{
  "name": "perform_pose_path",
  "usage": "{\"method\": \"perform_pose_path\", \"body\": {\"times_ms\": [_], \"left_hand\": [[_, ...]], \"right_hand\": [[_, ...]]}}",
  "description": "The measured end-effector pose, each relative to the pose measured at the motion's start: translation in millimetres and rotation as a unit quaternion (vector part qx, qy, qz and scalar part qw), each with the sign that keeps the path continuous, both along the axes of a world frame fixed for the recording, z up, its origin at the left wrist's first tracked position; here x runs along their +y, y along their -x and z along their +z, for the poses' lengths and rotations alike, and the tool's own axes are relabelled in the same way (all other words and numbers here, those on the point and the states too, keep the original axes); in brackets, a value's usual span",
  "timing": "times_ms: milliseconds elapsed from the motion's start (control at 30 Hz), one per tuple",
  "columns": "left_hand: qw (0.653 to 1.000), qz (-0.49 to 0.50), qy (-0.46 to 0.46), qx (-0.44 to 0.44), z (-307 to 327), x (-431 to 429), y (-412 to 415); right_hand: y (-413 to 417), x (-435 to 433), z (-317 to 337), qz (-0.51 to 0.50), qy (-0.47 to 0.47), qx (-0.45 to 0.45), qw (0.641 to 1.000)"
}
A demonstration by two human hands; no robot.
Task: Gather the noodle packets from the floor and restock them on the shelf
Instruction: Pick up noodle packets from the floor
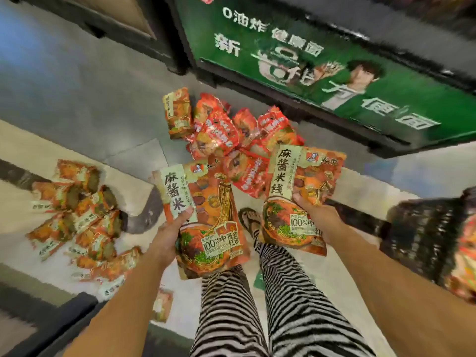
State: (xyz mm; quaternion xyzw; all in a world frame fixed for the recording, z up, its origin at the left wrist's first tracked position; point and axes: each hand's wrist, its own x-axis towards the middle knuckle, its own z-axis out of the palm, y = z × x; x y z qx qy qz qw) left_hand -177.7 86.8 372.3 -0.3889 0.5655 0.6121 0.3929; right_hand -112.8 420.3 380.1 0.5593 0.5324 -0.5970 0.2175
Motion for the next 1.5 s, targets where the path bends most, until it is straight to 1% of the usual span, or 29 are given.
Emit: {"method": "perform_pose_path", "body": {"times_ms": [133,267,333,467,567,667,733,867,967,1033,1100,1267,1367,1500], "left_hand": [[0.992,-0.119,0.002,0.032,4.3,36.6,23.6],[0.968,-0.249,0.026,0.026,11.6,82.5,31.6],[0.949,-0.313,0.043,0.017,15.1,110.8,28.5],[0.905,-0.425,0.006,0.025,20.7,183.9,6.6],[0.874,-0.485,-0.005,0.028,24.1,249.0,-23.3],[0.832,-0.554,-0.018,0.016,25.4,314.7,-57.4],[0.817,-0.576,-0.030,0.023,22.7,358.9,-82.0],[0.772,-0.635,-0.024,0.023,22.6,441.5,-136.7],[0.752,-0.657,0.010,0.048,22.1,493.2,-174.5],[0.738,-0.672,0.007,0.057,21.5,522.9,-193.6],[0.727,-0.684,0.003,0.055,22.4,549.7,-207.4],[0.683,-0.722,0.052,0.094,18.6,622.5,-228.3],[0.651,-0.749,0.060,0.108,14.1,672.6,-238.5],[0.604,-0.777,0.071,0.163,-8.0,745.9,-250.6]], "right_hand": [[-49.9,6.1,12.8,-0.117,0.018,0.020,0.993],[-112.7,11.5,27.4,-0.247,0.014,0.016,0.969],[-149.3,17.1,32.7,-0.298,0.007,0.006,0.955],[-223.7,32.5,37.5,-0.395,0.000,-0.003,0.919],[-272.1,50.6,42.1,-0.465,-0.011,-0.005,0.885],[-314.3,74.1,40.5,-0.521,-0.013,0.001,0.853],[-341.6,94.1,36.1,-0.547,-0.008,-0.002,0.837],[-391.1,136.8,26.7,-0.588,0.002,-0.004,0.809],[-421.5,164.7,20.4,-0.606,0.006,-0.004,0.795],[-437.6,182.1,16.3,-0.617,0.002,-0.008,0.787],[-448.1,199.0,13.3,-0.630,0.000,-0.012,0.776],[-466.1,239.6,0.9,-0.658,0.009,-0.027,0.753],[-472.3,267.3,-12.1,-0.669,0.010,-0.035,0.743],[-472.2,314.2,-37.3,-0.686,0.006,-0.034,0.726]]}}
